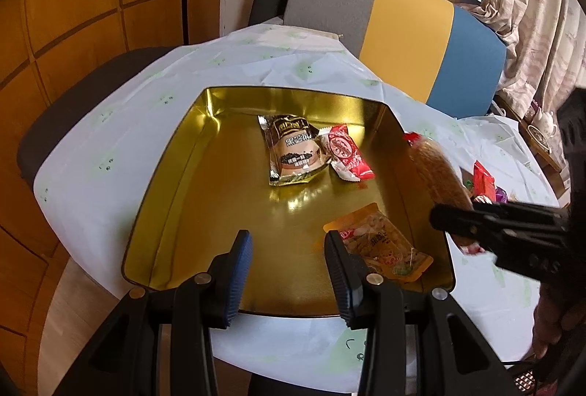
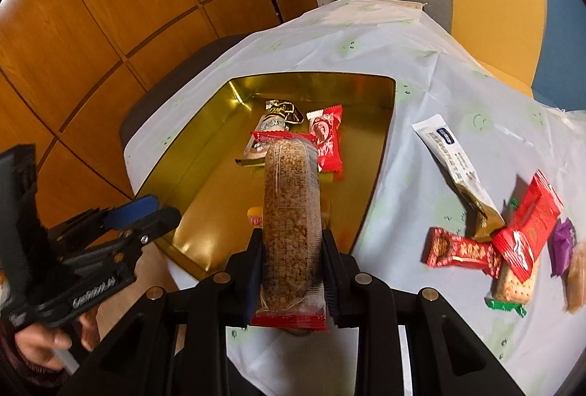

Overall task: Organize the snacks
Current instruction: 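Carry the grain bar into the gold tray and open the right gripper, then move the left gripper to the white tube packet on the table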

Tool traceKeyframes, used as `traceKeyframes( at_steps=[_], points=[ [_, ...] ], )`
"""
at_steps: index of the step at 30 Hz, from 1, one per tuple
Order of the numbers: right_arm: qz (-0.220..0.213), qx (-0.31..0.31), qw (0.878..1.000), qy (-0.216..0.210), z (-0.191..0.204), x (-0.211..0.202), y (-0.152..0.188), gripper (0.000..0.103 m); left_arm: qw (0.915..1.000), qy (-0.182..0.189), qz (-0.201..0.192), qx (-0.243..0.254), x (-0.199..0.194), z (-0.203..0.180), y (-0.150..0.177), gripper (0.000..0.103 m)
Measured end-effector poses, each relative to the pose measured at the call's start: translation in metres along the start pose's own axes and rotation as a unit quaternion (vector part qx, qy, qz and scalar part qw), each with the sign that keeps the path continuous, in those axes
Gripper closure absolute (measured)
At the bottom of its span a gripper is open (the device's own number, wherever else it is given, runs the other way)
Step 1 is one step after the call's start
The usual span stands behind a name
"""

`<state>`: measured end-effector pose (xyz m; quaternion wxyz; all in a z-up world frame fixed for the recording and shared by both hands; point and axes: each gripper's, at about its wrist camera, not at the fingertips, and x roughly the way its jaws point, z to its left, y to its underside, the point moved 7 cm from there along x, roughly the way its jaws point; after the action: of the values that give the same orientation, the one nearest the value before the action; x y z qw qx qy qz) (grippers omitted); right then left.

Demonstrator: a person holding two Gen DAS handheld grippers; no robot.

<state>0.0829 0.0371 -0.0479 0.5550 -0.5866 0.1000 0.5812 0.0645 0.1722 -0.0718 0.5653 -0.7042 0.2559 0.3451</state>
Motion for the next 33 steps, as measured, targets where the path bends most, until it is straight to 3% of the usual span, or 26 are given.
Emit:
traceKeyframes(
  at_steps=[16, 25, 30, 33],
  points=[
    [0.028, -0.043, 0.997, 0.064, 0.0, 0.06, -0.017, 0.072, 0.9958, -0.055, -0.063, 0.038, -0.027, 0.004, -0.012, 0.062],
    [-0.004, -0.039, 0.997, 0.066, -0.001, 0.041, -0.016, 0.066, 0.9938, -0.061, -0.079, 0.048, -0.034, 0.0, -0.014, 0.062],
    [-0.04, -0.04, 0.996, 0.072, -0.002, 0.015, -0.016, 0.053, 0.9933, -0.06, -0.081, 0.056, -0.037, -0.006, -0.013, 0.062],
    [-0.054, -0.04, 0.995, 0.078, -0.006, 0.0, -0.015, 0.051, 0.993, -0.06, -0.081, 0.062, -0.037, -0.01, -0.013, 0.062]
  ],
)
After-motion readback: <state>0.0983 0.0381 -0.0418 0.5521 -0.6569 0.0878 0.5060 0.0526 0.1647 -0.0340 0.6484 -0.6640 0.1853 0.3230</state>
